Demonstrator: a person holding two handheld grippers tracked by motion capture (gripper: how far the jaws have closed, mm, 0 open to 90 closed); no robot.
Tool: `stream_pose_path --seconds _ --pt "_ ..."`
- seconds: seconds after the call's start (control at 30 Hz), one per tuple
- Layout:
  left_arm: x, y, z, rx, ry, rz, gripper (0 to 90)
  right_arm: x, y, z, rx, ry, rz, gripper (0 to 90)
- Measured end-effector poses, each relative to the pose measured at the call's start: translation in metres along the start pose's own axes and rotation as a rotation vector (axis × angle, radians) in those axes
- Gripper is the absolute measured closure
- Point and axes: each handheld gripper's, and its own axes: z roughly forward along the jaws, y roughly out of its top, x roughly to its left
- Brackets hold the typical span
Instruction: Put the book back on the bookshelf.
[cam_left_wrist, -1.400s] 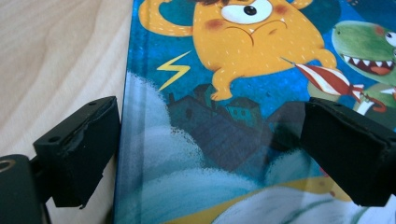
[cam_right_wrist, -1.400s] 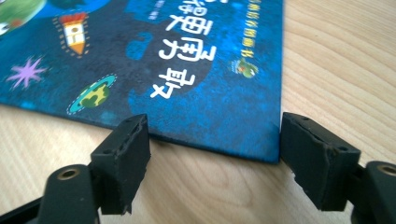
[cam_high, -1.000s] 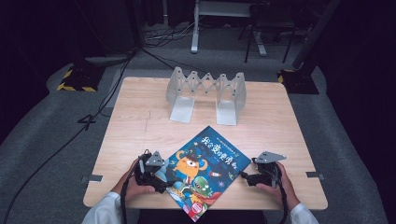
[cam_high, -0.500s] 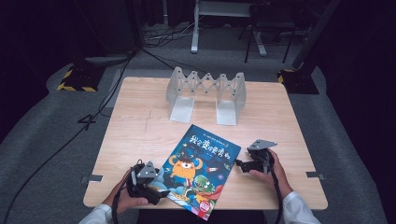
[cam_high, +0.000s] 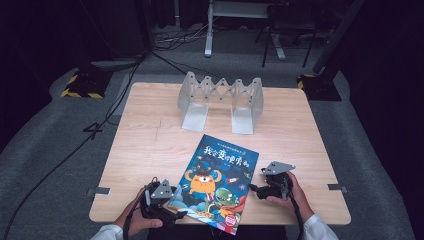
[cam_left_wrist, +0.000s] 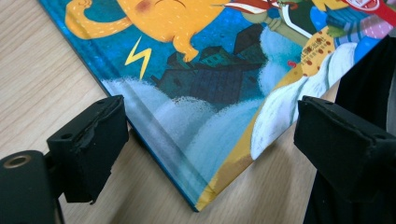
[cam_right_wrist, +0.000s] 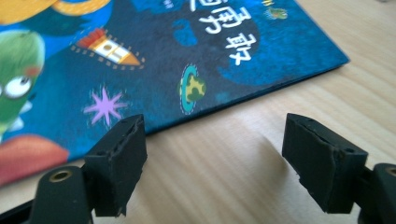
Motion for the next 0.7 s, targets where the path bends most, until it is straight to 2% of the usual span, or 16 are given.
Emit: stream_pose_path --seconds 0.1,0.23,0.33,0.37,0.57,0.7 --pt "-0.003 0.003 0.004 -0.003 -0.012 0.010 10.4 -0.004 0.002 0.002 -0.009 -0.049 0.010 23.8" --pt "-0.008 0.008 0.009 -0.006 -0.031 0.015 10.5 -0.014 0.003 0.004 -0.016 -0.076 0.037 24.9" --pt "-0.012 0.012 0.014 -0.004 -0.037 0.020 10.6 -0.020 0.001 0.004 -0.020 -0.076 0.060 27.4" --pt "-0.013 0.014 0.016 -0.001 -0.039 0.037 10.6 -0.021 0.000 0.003 -0.017 -0.069 0.067 28.5" --pt "-0.021 0.023 0.025 0.008 -0.035 0.059 10.8 -0.018 -0.011 -0.011 0.003 -0.029 0.034 28.6" --pt "-0.023 0.030 0.032 0.006 -0.049 0.063 10.2 -0.023 -0.014 -0.014 0.006 -0.052 0.048 28.1"
